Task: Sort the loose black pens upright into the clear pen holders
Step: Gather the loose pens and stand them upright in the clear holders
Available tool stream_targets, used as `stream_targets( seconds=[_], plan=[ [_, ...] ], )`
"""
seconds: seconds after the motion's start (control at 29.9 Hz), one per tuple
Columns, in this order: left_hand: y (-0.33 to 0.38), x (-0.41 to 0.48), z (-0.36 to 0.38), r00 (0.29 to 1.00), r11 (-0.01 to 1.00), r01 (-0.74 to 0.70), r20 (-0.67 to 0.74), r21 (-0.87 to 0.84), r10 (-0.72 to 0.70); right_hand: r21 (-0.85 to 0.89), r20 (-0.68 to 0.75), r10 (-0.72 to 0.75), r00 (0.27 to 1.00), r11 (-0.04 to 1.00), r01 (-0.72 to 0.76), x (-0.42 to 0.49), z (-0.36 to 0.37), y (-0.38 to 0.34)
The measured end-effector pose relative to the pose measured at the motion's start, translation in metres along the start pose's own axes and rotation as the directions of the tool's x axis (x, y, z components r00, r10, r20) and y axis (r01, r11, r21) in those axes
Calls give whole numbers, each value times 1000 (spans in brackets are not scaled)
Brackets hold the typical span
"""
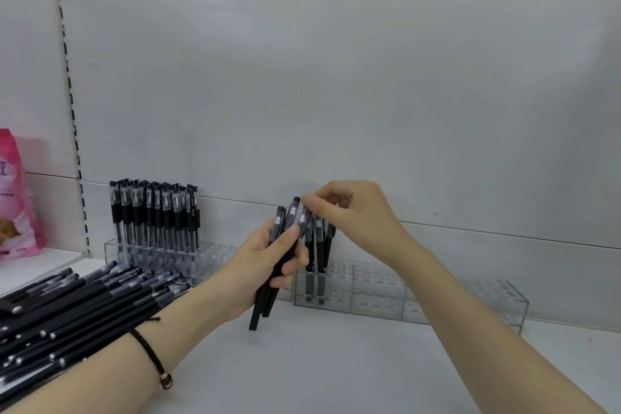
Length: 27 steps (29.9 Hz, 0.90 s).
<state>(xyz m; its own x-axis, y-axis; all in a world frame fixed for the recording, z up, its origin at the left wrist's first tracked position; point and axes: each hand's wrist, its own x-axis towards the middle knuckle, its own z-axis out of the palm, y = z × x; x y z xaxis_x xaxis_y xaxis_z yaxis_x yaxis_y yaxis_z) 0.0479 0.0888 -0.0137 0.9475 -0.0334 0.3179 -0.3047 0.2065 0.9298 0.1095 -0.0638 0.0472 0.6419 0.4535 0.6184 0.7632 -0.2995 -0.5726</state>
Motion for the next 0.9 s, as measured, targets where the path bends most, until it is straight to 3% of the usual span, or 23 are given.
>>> stream_targets(
  seconds=[0.13,0.3,0.4,0.5,0.6,0.7,0.77,0.9],
  plan=[
    [-3,-1,1,1000,1000,-21,17,-14,21,20,57,23,998,999,-25,0,3,-6],
    [0,1,-1,994,993,-110,-36,-53,108,303,204,141,969,932,-199,0,-8,-9],
    [1,2,0,992,992,-106,-75,-75,100,317,243,149,958,922,-224,-2,-6,-12],
    [1,5,-3,984,995,-89,-162,-42,81,390,129,183,975,894,-219,2,-7,-16],
    [-2,5,-7,972,990,-59,-219,130,86,473,-117,206,972,872,-128,9,-19,-15],
    [-6,7,-9,957,971,-57,-265,234,120,236,-277,104,955,971,-38,12,-35,-7],
    [-8,8,-10,951,961,-52,-281,271,130,59,-271,44,962,998,-29,11,-38,-2],
    [-9,10,-12,942,967,-8,-322,256,93,-110,-219,45,975,991,-70,13,-29,11]
  ],
)
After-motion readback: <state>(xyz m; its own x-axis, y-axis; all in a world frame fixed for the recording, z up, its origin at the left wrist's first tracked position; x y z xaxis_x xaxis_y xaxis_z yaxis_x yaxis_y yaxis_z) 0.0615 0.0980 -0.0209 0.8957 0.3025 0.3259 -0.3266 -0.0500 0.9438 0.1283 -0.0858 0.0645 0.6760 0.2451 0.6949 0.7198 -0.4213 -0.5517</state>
